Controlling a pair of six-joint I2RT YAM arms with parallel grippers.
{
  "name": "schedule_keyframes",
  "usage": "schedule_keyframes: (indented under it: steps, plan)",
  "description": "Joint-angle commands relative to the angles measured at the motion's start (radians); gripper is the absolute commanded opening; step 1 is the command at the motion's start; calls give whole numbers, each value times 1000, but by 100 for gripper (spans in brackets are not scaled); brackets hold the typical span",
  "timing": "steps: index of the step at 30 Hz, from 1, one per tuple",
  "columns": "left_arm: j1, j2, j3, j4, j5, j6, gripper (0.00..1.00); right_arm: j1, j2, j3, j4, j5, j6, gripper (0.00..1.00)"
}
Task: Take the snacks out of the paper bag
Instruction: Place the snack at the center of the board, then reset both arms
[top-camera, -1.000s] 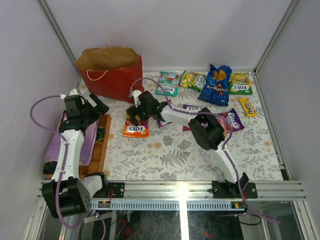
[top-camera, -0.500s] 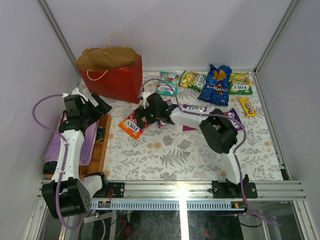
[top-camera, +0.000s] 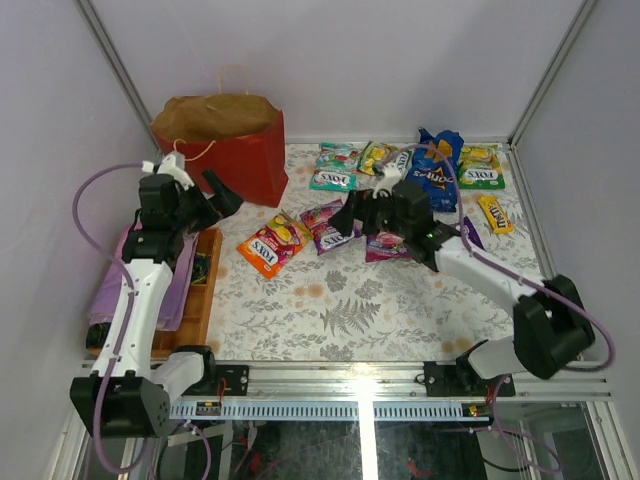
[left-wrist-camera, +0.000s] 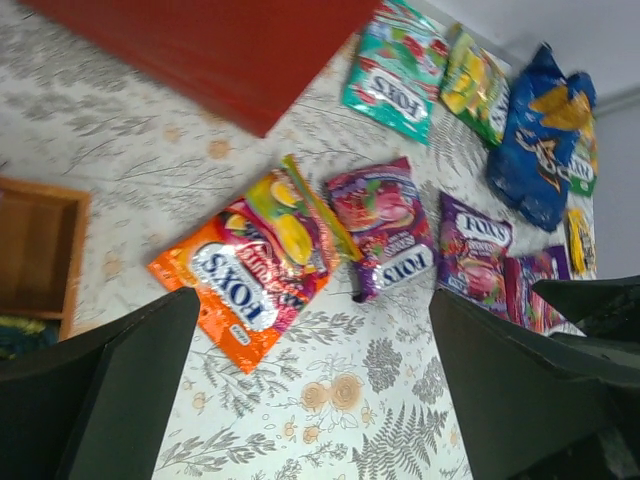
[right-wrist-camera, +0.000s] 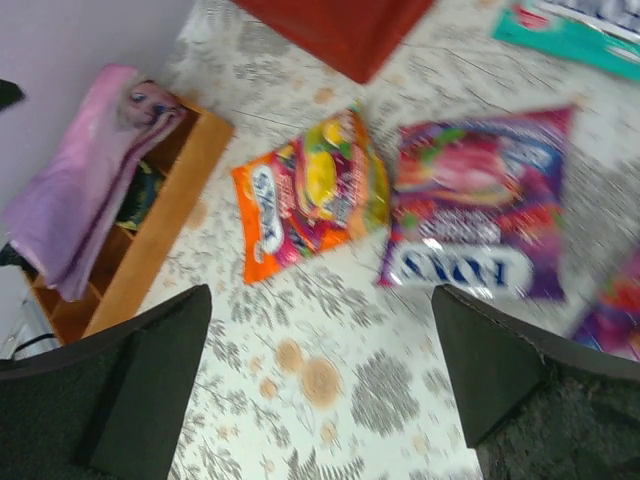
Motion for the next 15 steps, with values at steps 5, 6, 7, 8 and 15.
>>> schedule_keyframes:
  steps: [5,6,7,8,15]
  plan:
    - [-99,38,95,6,-121,60,100,-52,-397,-235,-209,459,-31,99]
    - [-99,36,97,11,-112,63,100,-66,-433,-256,-225,484,-34,99]
    - [-99,34,99,12,-105,68,100,-85,-470,-277,-232,493,-36,99]
    - [-99,29,100,11,-108,75,100,-105,-502,-300,-234,490,-37,99]
    - [-99,-24,64,30,-195,103,100,-162,-605,-362,-270,510,-33,99]
